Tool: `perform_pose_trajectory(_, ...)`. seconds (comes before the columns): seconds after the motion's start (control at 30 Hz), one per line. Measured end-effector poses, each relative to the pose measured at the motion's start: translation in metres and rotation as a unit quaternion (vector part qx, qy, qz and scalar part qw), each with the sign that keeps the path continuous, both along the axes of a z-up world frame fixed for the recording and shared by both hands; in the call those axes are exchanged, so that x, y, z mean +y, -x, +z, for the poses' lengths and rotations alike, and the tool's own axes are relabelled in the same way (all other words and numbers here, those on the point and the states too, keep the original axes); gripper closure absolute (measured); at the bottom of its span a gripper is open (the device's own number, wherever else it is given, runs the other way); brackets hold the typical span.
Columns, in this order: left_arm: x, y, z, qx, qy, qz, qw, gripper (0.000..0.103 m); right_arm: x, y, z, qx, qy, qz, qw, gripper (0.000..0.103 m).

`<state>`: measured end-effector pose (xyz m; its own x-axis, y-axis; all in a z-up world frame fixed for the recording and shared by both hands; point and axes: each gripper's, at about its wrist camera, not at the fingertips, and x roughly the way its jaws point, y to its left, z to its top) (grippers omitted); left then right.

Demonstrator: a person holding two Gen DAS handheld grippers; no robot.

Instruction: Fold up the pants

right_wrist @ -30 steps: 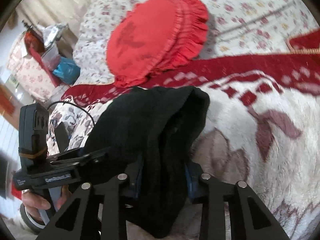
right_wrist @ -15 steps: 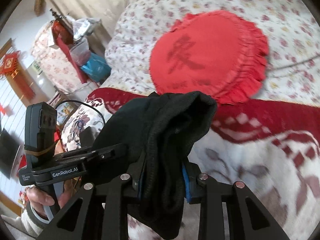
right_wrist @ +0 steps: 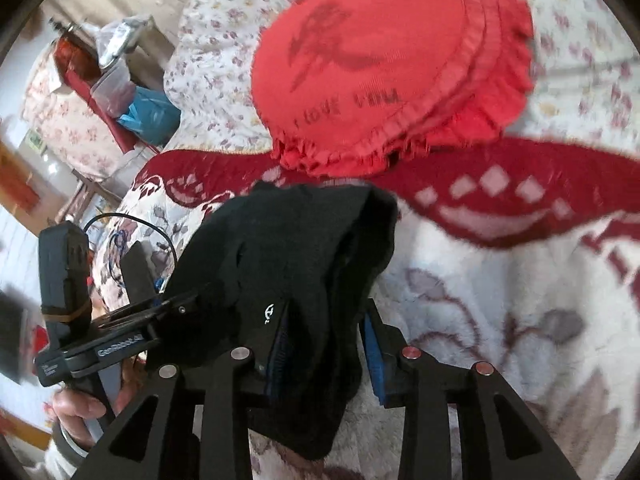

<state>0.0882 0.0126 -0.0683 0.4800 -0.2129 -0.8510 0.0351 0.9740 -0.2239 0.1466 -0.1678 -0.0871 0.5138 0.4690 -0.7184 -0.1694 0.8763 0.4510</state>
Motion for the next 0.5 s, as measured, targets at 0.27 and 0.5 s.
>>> perform_pose_trajectory(0.27, 0.006, 0.012, 0.024, -0.031, -0.049, 0.015, 0.9982, 0.054, 0.019, 0.003, 0.037, -0.054, 0.037, 0.028, 0.997, 0.069)
perform_pose_trajectory(0.5, 0.005, 0.022, 0.019, -0.030, -0.065, 0.018, 0.9972, 0.054, 0.036, -0.024, 0.028, -0.035, 0.067, 0.032, 0.997, 0.069)
